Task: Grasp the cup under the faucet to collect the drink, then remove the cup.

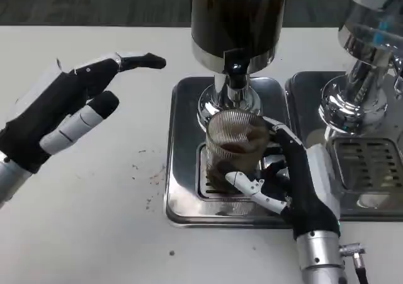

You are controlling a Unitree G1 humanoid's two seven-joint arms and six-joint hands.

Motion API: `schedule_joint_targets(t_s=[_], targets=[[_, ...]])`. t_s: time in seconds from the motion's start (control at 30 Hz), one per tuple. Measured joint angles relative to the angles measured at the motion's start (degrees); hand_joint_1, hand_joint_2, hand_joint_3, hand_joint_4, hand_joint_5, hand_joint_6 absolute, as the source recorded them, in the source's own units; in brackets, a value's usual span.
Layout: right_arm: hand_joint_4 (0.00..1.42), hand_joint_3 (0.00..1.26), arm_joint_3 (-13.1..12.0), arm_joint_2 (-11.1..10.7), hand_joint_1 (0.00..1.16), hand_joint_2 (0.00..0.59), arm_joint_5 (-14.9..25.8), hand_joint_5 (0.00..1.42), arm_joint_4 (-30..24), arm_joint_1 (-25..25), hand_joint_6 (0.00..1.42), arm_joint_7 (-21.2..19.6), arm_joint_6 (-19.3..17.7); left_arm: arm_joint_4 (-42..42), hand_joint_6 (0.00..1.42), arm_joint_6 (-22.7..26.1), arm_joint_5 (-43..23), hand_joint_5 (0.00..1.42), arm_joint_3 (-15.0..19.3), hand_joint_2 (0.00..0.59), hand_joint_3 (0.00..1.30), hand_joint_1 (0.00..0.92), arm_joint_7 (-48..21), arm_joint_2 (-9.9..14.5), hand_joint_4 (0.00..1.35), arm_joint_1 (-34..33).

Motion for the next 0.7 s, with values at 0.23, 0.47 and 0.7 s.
schedule_joint_targets(t_s=[0.23,0.47,0.7], targets=[[0.49,0.38,0.1,-0.1,0.65,0.221,-1.2,0.58,0.0,0.6,0.8,-1.5,-0.5,0.1,0.11,0.0,0.0,0.17,-0.1,0.166,0.33,0.0,0.0,0.0,0.24,0.0],[0.49,0.38,0.1,-0.3,0.65,0.231,-1.5,0.59,0.0,0.9,0.81,-1.9,-0.9,0.2,0.11,0.0,0.1,0.17,-0.1,0.168,0.33,0.0,0.0,0.0,0.24,0.0],[0.5,0.39,0.1,-0.4,0.64,0.234,-1.5,0.6,0.0,1.3,0.83,-2.3,-1.4,1.0,0.11,0.0,0.1,0.18,-0.1,0.169,0.33,0.0,0.0,0.0,0.24,0.0]])
